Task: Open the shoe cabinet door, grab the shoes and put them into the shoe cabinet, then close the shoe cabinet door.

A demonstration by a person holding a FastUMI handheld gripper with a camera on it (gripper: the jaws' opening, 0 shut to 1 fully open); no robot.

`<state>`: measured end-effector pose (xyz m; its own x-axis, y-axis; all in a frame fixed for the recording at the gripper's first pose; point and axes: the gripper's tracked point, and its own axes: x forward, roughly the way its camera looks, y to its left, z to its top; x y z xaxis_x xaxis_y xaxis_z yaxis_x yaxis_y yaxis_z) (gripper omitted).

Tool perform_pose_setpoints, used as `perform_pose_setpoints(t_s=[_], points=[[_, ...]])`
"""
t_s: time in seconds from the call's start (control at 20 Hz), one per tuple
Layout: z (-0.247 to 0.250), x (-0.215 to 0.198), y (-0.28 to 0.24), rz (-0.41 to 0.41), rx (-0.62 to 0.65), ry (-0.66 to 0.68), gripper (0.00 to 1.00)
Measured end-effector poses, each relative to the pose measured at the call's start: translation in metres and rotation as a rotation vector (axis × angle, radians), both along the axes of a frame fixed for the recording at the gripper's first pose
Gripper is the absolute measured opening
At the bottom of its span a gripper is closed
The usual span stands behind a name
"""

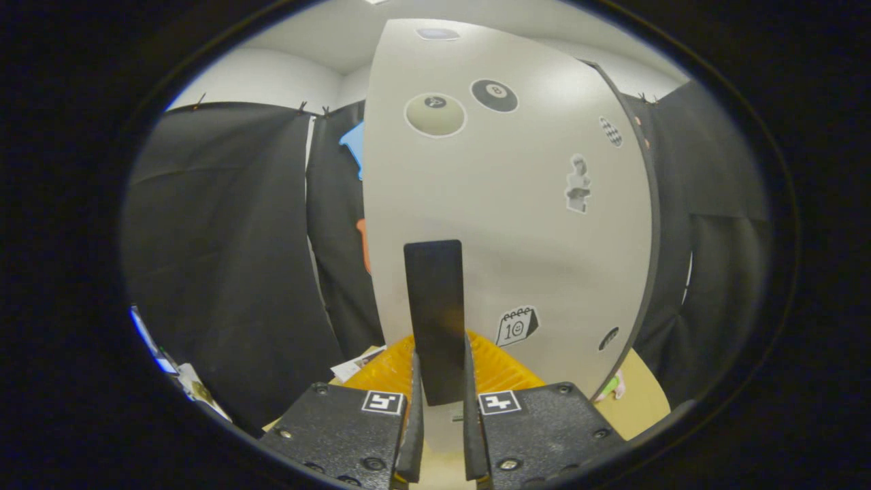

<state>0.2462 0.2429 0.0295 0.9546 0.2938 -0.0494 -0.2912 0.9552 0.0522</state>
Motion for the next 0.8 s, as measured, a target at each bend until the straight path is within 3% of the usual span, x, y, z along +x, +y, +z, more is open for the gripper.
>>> perform_pose_setpoints(t_s=[0.8], points=[[-0.004, -0.053, -0.092, -0.128, -0.018, -0.017, 0.19]])
